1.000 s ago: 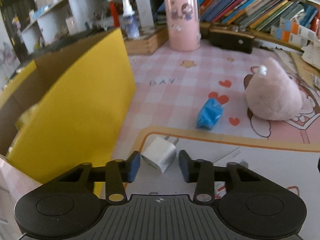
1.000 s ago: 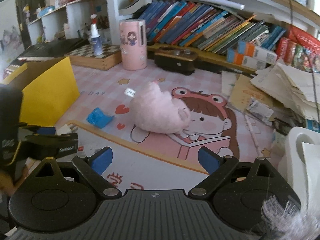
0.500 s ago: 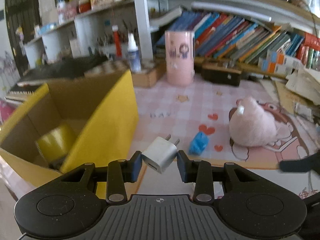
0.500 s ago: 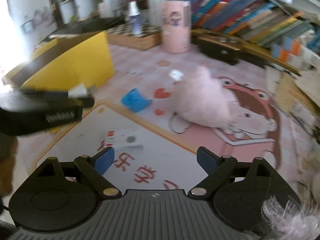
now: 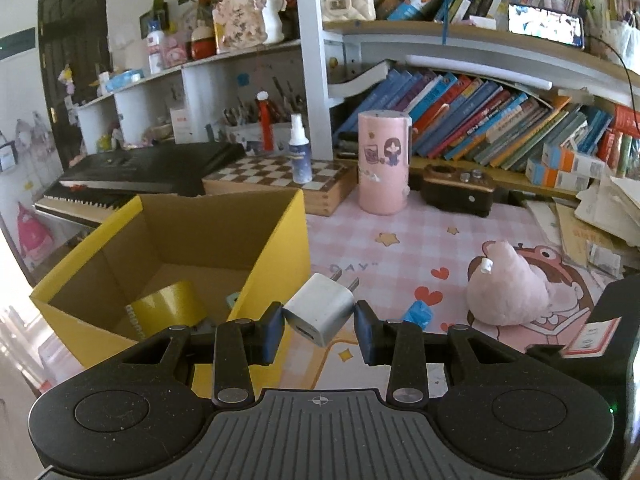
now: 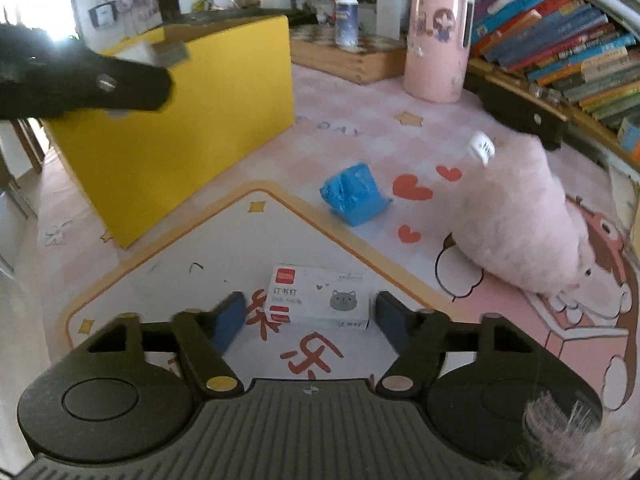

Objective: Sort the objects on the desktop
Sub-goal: 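Close the left tool on the white charger plug while the right tool grasps the staple box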

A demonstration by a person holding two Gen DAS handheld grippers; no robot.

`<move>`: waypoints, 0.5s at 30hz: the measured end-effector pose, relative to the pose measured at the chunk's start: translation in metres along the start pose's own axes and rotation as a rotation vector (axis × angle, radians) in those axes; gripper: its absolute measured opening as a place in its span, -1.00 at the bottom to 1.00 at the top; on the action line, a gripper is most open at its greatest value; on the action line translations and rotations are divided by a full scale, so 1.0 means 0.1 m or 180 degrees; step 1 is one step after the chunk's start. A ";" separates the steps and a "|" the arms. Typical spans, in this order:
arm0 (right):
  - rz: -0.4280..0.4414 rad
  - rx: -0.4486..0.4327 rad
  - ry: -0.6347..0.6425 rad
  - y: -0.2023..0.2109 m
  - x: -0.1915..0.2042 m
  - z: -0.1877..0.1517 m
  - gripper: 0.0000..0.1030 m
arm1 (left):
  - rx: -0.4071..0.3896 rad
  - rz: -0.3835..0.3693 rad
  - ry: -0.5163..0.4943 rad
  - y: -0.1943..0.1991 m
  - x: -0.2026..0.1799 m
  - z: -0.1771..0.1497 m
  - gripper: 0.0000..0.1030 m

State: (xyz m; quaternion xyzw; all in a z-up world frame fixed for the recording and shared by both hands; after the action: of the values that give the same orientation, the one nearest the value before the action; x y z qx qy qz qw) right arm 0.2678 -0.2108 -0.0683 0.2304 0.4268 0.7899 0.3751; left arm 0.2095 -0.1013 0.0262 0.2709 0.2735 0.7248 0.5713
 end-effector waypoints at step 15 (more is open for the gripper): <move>-0.0025 -0.0074 -0.0543 0.40 -0.21 -0.05 0.00 | -0.0117 -0.0212 -0.0095 0.13 0.00 -0.03 -0.30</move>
State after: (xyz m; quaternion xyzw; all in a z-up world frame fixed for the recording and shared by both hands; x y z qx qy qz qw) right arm 0.2612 -0.2441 -0.0378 0.2909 0.3850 0.7708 0.4159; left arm 0.1988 -0.1043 0.0331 0.2618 0.2605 0.7062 0.6041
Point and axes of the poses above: each gripper's, at about its wrist camera, not at the fingertips, and y roughly against the way its jaws point, x to its left, z to its top, the point moved 2 cm from there along -y, roughly the way its jaws point, and after that the axes turned 11 degrees about x, right-handed, at the moved point
